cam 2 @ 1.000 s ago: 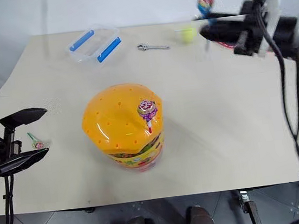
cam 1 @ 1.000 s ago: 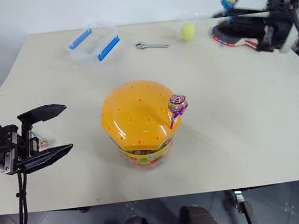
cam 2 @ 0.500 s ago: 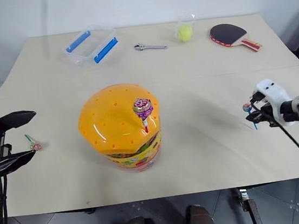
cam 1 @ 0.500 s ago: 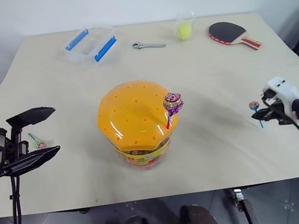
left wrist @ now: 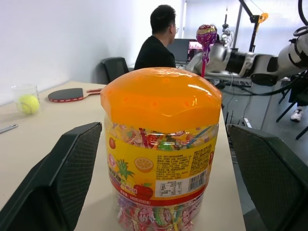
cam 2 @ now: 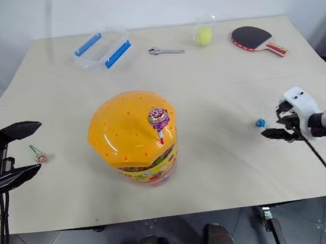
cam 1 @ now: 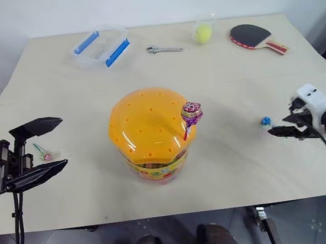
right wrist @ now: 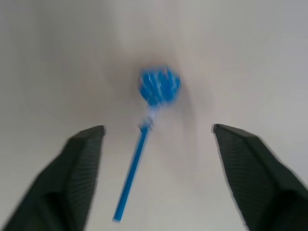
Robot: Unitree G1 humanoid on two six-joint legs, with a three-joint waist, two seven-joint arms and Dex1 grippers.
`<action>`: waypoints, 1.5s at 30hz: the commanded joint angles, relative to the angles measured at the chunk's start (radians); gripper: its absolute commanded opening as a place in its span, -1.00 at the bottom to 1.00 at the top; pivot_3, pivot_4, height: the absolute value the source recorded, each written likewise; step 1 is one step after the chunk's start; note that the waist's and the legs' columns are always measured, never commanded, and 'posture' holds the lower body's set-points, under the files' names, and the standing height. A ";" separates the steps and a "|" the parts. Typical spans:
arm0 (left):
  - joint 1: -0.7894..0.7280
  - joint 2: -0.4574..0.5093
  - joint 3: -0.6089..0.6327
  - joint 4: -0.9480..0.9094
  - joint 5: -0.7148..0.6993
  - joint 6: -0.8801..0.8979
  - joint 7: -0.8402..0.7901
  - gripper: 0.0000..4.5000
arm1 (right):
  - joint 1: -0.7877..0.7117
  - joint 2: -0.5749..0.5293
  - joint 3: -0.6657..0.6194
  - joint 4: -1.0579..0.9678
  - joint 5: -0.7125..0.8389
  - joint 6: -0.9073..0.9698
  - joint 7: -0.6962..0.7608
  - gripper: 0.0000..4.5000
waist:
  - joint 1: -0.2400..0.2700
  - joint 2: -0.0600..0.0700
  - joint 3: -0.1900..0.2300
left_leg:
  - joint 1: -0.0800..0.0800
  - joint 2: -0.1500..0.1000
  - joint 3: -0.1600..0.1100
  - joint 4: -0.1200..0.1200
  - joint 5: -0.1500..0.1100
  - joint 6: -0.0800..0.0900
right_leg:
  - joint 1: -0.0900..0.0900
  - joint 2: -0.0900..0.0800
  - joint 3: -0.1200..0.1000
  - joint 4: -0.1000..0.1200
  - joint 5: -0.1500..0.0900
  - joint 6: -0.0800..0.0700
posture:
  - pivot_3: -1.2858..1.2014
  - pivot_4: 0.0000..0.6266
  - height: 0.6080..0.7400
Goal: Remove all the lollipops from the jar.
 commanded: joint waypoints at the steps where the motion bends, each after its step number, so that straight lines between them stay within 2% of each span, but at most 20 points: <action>1: -0.028 0.009 -0.009 0.001 -0.015 -0.001 -0.006 1.00 | 0.049 -0.041 -0.187 -0.195 0.142 0.025 0.100 0.98 | 0.000 0.000 0.000 | 0.000 0.000 0.000 0.000 0.000 0.000 | 0.000 0.000 0.000 0.000 0.000 0.000 | 0.03 -0.52 1.00; 5: -0.067 0.012 -0.042 0.032 -0.004 -0.002 -0.017 1.00 | 0.085 -0.029 -0.268 -0.329 0.243 0.051 0.117 0.98 | 0.001 -0.001 0.000 | 0.000 0.000 -0.001 0.000 0.000 0.000 | 0.001 0.000 0.000 0.000 0.000 0.000 | 0.03 -0.52 1.00; 9: -0.155 0.014 -0.103 0.099 0.020 -0.012 -0.044 1.00 | 0.018 0.084 -0.321 -0.520 0.475 0.022 0.111 0.98 | 0.000 -0.001 0.000 | 0.000 0.000 -0.002 0.001 0.000 0.000 | 0.001 0.001 0.000 0.000 0.000 0.000 | 0.03 -0.52 1.00; 11: -0.202 0.017 -0.133 0.135 0.034 -0.016 -0.062 1.00 | -0.021 0.140 -0.275 -0.592 0.586 0.001 0.127 0.98 | 0.000 -0.001 0.000 | 0.000 0.000 -0.002 0.001 0.000 0.000 | 0.001 0.001 0.000 0.000 0.000 0.000 | 0.03 -0.52 1.00; 18: -0.261 0.016 -0.163 0.177 0.058 -0.022 -0.091 1.00 | -0.151 0.249 -0.086 -0.614 0.627 -0.078 0.117 0.98 | -0.001 -0.001 0.000 | 0.000 -0.001 -0.002 0.001 0.000 0.000 | 0.001 0.001 -0.001 0.001 0.000 0.000 | 0.03 -0.52 1.00; 27: -0.216 0.026 -0.121 0.122 0.043 -0.003 -0.072 1.00 | -0.263 0.323 0.065 -0.589 0.590 -0.167 0.169 0.98 | -0.002 -0.001 -0.001 | 0.000 -0.001 -0.003 0.001 0.000 0.000 | 0.001 0.001 -0.001 0.002 0.000 0.000 | 0.03 -0.52 1.00; 30: -0.194 0.025 -0.103 0.097 0.035 0.002 -0.059 1.00 | -0.281 0.307 0.117 -0.560 0.550 -0.174 0.204 0.71 | -0.003 -0.001 -0.001 | 0.000 -0.001 -0.003 0.001 0.000 0.000 | 0.001 0.001 -0.002 0.002 0.000 0.000 | 0.03 -0.52 1.00; 32: -0.178 0.024 -0.091 0.083 0.031 0.004 -0.051 1.00 | -0.287 0.325 0.128 -0.540 0.533 -0.196 0.205 0.45 | -0.003 -0.001 -0.001 | 0.000 -0.001 -0.004 0.001 0.000 0.000 | 0.001 0.001 -0.002 0.002 0.000 0.000 | 0.03 -0.52 1.00; 41: -0.116 0.012 -0.045 0.024 0.012 0.010 -0.027 1.00 | -0.337 0.375 0.156 -0.474 0.494 -0.258 0.222 -0.95 | -0.003 -0.001 -0.001 | 0.000 0.000 -0.004 0.001 0.000 0.000 | 0.001 0.000 -0.002 0.002 0.000 0.000 | 0.03 -0.52 1.00; 45: -0.099 0.003 -0.037 0.005 0.005 0.008 -0.015 1.00 | -0.414 0.406 0.144 -0.415 0.497 -0.270 0.210 -0.98 | -0.004 -0.001 -0.001 | 0.000 0.000 -0.004 0.001 0.000 0.000 | 0.001 0.000 -0.002 0.002 0.000 0.000 | 0.03 -0.52 1.00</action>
